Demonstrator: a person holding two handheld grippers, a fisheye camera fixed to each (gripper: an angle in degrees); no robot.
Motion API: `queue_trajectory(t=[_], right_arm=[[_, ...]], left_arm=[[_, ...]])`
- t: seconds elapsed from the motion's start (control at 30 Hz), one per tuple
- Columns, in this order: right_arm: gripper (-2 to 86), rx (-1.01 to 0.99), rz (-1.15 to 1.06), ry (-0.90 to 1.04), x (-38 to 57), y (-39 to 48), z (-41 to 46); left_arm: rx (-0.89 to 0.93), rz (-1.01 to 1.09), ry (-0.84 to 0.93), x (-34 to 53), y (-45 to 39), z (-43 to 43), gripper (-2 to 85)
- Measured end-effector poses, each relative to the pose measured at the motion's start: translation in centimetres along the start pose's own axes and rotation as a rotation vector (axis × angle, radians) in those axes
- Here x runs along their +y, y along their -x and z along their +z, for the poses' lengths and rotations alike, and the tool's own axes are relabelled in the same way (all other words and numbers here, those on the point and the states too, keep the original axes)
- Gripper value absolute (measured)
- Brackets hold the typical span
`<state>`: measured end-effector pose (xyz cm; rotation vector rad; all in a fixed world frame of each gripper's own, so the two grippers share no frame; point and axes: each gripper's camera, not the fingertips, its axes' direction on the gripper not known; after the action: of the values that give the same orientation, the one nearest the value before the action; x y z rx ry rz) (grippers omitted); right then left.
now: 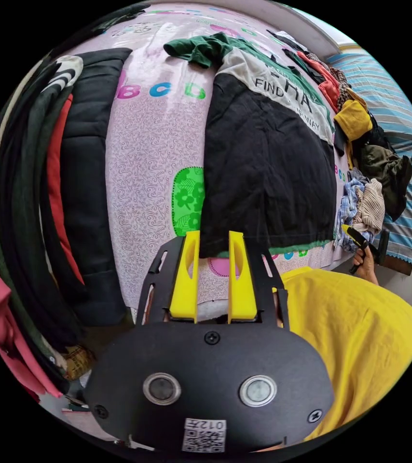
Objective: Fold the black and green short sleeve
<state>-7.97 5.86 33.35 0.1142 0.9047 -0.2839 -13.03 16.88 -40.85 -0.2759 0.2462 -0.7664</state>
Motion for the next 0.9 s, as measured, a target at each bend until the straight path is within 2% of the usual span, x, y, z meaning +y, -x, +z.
queue_trajectory(t=[0.2,0.47,0.9], right_arm=[[3.8,0.029,-0.034,0.023,1.1,-2.0,0.7],[2.9,0.316,-0.162,0.098,2.2,-2.3,2.8],[2.3,0.272,-0.217,0.143,3.1,-7.4,2.3]], left_arm=[[-0.056,0.032,0.029,-1.4,2.2,0.9,8.9],[-0.221,0.093,0.021,-2.1,4.3,1.1,6.8],[-0.288,0.146,-0.031,-2.0,7.5,0.2,4.8]])
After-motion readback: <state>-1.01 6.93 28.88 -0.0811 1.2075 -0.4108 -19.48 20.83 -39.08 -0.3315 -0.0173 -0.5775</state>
